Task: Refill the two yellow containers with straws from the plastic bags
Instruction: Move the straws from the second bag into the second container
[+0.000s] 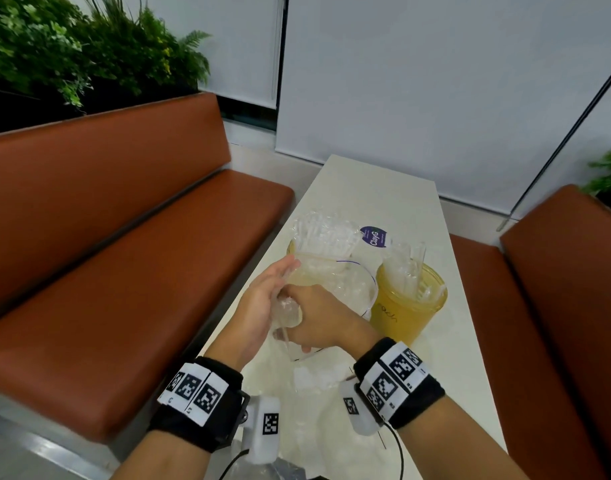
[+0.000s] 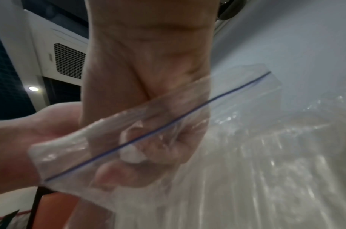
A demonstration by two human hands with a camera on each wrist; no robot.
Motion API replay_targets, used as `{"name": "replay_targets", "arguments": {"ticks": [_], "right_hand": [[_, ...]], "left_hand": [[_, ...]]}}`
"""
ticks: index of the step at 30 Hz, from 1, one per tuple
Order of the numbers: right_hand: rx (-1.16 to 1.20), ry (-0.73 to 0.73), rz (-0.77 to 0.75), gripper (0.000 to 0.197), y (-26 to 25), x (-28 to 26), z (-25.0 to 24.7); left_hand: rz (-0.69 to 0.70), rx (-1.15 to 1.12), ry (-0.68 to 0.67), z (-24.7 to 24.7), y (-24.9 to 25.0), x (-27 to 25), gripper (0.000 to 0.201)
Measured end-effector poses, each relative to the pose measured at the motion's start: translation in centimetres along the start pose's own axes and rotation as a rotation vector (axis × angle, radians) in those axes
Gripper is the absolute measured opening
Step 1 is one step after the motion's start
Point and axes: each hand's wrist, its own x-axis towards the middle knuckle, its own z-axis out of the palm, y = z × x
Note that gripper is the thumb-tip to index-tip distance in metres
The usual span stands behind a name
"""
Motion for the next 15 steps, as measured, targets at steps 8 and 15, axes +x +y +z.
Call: {"name": "replay_targets", "arguments": {"ticks": [8, 15], "right_hand": [[0.238, -0.023, -0.014, 0.031, 1.3, -0.7, -0.6], [0.262, 0.089, -0.055, 0.024, 1.0, -0.7, 0.1]], "left_hand": [[0.005, 0.043, 0.035, -0.1, 0.5, 0.2, 0.055], [-0.103, -0.084, 0.086, 0.7, 0.2, 0.4, 0.038]]}}
